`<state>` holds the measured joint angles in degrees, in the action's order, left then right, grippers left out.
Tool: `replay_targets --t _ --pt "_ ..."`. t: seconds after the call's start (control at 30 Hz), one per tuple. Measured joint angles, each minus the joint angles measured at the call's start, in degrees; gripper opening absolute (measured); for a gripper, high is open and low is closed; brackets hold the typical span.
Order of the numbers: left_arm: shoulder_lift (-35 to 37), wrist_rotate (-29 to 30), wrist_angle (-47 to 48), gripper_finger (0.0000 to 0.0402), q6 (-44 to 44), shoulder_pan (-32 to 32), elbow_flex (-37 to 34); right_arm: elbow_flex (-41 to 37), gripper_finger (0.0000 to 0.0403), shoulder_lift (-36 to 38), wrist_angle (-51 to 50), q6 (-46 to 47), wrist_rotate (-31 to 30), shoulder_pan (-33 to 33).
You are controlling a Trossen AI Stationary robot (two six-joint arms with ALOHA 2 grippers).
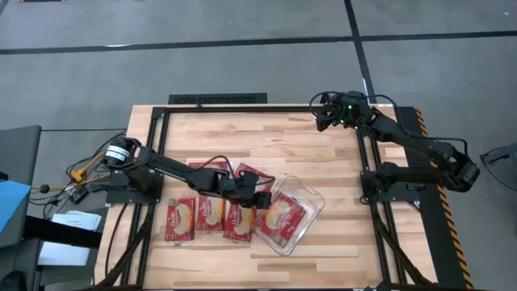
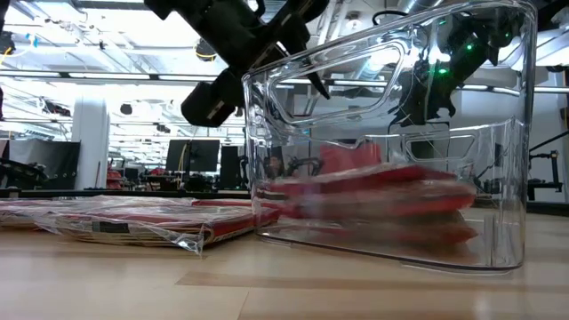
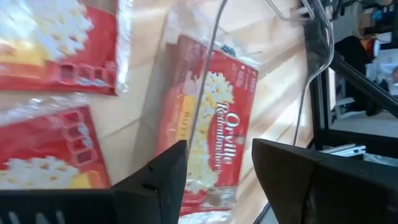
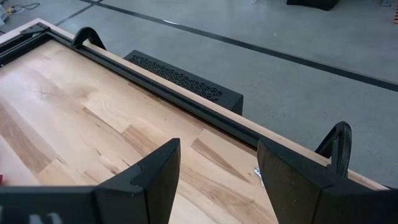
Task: Sort popcorn bags into baskets
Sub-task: Put the red popcorn packet into the transparent bin
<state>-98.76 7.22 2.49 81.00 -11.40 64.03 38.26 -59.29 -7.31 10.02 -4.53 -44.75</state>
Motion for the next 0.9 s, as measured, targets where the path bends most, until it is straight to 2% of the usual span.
replay_targets --t 0.27,0.53,0.67,0.8,0.9 --pt "4.9 0.8 6.0 0.0168 -6.5 1.5 0.0 0.0 0.024 0.0 0.0 0.0 0.0 0.0" --pt "17.0 2.2 32.7 0.0179 -19.2 7.9 0.0 0.0 0.024 0.0 0.0 -0.1 0.0 0.0" --pt "22.1 4.7 47.8 0.0218 -21.1 11.1 0.0 0.0 0.024 0.0 -0.1 -0.1 0.0 0.1" --pt "25.4 8.8 61.7 0.0276 -15.1 12.6 -1.0 0.0 0.024 0.0 -0.2 -0.1 0.1 0.1" --pt "28.1 10.8 64.0 0.0304 -9.8 12.7 -5.1 0.0 0.024 0.0 -0.2 -0.1 0.1 0.1"
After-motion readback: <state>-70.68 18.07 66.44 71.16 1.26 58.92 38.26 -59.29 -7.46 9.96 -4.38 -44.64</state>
